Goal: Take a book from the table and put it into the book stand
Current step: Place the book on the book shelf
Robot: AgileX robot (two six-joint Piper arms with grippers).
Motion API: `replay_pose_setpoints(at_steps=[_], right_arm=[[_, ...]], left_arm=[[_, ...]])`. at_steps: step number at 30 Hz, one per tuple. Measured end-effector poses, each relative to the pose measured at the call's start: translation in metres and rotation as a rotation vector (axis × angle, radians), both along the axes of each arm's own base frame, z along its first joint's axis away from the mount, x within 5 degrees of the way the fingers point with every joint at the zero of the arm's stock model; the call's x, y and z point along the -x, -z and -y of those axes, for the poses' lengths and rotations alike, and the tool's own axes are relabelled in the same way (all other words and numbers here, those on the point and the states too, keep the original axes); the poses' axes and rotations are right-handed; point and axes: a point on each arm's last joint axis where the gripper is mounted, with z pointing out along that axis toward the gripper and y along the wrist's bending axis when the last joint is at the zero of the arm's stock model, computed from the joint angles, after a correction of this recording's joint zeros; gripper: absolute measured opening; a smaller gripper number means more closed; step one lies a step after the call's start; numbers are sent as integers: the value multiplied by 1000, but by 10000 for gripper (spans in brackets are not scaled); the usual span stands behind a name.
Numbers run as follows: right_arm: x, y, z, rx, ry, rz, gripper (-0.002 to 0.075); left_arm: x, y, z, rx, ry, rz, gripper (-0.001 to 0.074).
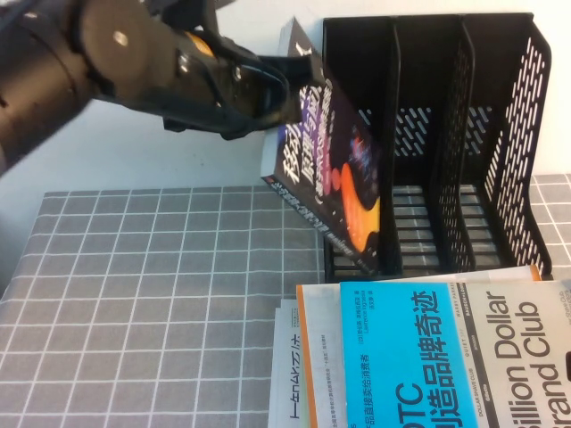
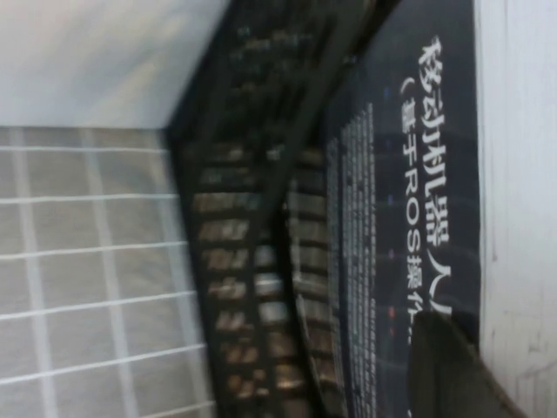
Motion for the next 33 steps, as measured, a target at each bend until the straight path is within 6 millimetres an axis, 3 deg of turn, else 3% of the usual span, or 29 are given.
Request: replay_pose_setpoints(at_steps=[15,33], right_arm=[[0,-1,-1,-16,-2,-4,-3],[0,-2,-1,-38,8,-8,-3]], left_arm=[[-5,9,25,-103,-191,107,110],[-42,10,55,-111,-214,190,109]])
